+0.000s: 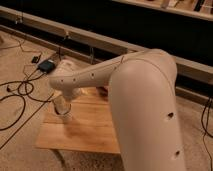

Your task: Place the white sponge in the ceramic cup

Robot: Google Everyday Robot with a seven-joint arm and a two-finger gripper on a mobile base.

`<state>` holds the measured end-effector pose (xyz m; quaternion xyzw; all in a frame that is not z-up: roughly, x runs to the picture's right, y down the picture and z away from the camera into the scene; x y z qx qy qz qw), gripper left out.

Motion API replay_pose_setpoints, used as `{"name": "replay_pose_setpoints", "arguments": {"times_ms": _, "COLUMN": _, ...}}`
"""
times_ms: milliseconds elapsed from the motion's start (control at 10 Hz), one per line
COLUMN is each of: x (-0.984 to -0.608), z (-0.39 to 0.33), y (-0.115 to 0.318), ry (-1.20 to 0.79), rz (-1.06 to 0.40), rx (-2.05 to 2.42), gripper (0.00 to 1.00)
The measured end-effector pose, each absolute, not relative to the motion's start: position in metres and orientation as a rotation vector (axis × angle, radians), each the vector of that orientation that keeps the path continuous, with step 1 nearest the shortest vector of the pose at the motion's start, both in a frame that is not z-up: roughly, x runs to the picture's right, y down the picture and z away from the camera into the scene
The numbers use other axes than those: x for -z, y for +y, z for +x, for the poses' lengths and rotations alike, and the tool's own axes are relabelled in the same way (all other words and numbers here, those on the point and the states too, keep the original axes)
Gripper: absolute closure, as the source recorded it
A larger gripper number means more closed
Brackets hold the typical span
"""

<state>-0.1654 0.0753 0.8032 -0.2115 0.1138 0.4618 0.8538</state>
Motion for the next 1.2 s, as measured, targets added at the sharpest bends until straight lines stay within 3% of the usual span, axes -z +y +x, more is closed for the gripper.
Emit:
{"name": "replay_pose_setpoints", "arguments": {"times_ms": 400, "x": -0.802, "z": -0.177, "y": 0.073, "ry": 0.231, "rz": -0.455, "rx": -0.962, "gripper": 0.20}}
{"name": "replay_pose_setpoints", "arguments": {"times_ms": 900, "x": -0.780, "z": -0.180, "y": 0.076, "ry": 0.223, "rz": -0.574, "rx": -0.965, "gripper": 0.20}}
{"name": "replay_pose_setpoints", "arguments": {"times_ms": 1200, "x": -0.766, "z": -0.163, "y": 0.058, "ry": 0.231, "rz": -0.598, "rx": -1.007, "gripper": 0.20}}
